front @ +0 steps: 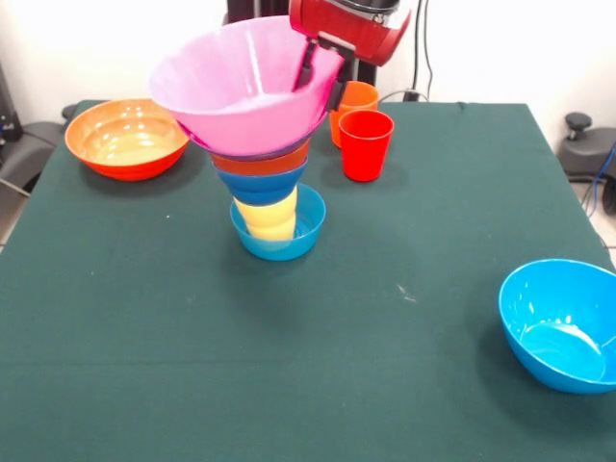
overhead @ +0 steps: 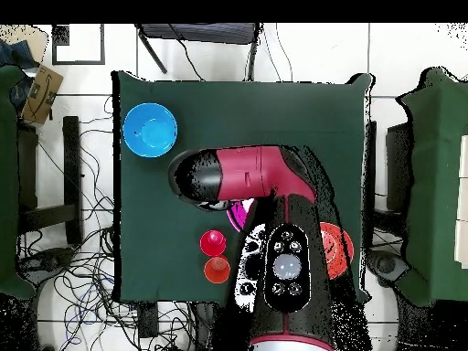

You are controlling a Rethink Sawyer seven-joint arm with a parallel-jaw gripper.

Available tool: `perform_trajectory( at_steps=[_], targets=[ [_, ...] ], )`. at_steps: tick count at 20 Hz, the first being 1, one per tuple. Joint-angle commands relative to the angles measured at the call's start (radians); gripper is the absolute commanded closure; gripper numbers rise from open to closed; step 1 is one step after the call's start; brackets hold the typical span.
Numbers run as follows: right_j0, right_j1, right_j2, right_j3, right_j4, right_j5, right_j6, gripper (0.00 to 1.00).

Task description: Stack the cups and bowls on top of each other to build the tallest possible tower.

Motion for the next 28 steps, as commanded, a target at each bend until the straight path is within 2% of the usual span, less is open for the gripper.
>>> perform_trajectory(
  at_steps=[1, 28],
  targets=[
    [0.023, 0.057, 0.022, 0.016, -0.006, -0.041, 0.094, 0.0],
    [0.011, 0.054, 0.032, 0.011, 0.017, -0.045, 0.049, 0.0]
  ],
)
